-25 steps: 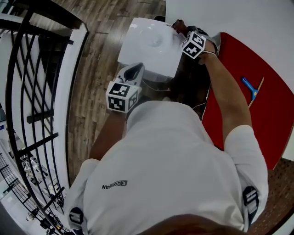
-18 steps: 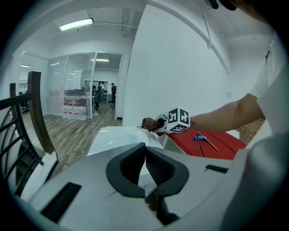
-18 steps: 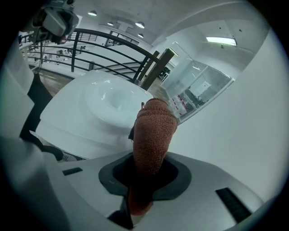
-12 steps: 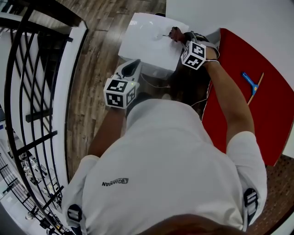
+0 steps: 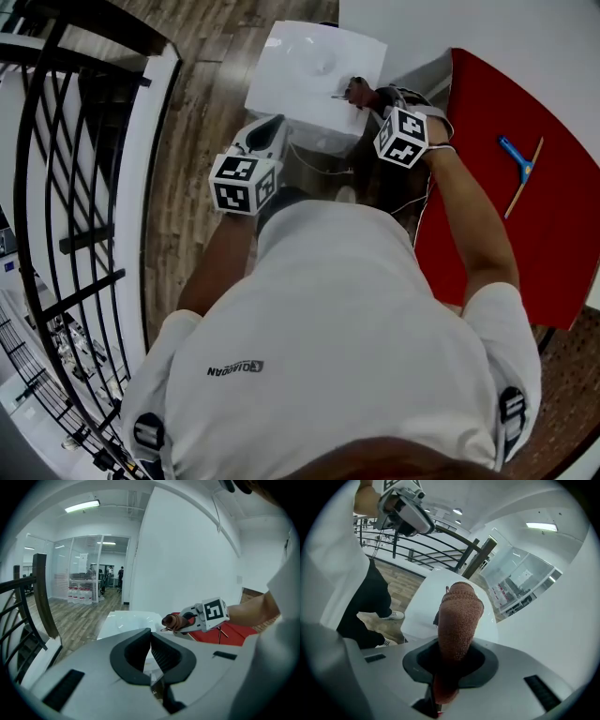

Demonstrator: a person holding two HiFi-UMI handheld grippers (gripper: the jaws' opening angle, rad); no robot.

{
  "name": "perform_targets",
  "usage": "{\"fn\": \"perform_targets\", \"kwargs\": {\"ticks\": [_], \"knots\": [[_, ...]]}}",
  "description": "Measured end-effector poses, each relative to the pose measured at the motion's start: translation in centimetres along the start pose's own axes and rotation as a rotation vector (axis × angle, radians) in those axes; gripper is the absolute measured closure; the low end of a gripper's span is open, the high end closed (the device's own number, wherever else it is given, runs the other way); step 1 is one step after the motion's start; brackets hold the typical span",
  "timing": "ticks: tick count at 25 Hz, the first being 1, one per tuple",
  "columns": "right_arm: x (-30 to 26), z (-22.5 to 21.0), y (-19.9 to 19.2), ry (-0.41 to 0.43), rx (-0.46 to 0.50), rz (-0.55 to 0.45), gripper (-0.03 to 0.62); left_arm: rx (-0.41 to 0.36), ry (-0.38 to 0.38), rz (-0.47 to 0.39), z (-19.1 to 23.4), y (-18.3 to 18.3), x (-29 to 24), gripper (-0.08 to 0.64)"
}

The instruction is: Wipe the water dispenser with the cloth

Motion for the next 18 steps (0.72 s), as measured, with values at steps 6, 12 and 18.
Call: {"fn": "perform_targets", "kwargs": {"ticks": [6,12,18], "knots": [[0.9,2.6,0.9,0.034,-0.012,0.050,0.520,-0.012,-0.052,0.004,1.5,0.8,0.1,0.560],[1.5,4.4,2.7,0.045,-0.071,0.106,0.520,-0.032,-0.106,0.038,4.1,1.3,1.2,0.560],[1.7,5.7,4.5,0.021,-0.184,0.167,0.520,-0.056,-0.173,0.058,6.8,2.1,1.8,0.560]]}}
Point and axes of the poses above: the fingertips, and each gripper's own axes: x backward along the fingers, z to its left, y out of its top, the point moved 8 cm from there along x, backward along the fingers, and after that the axes turned 10 degrees about x, right-handed, at the moved point
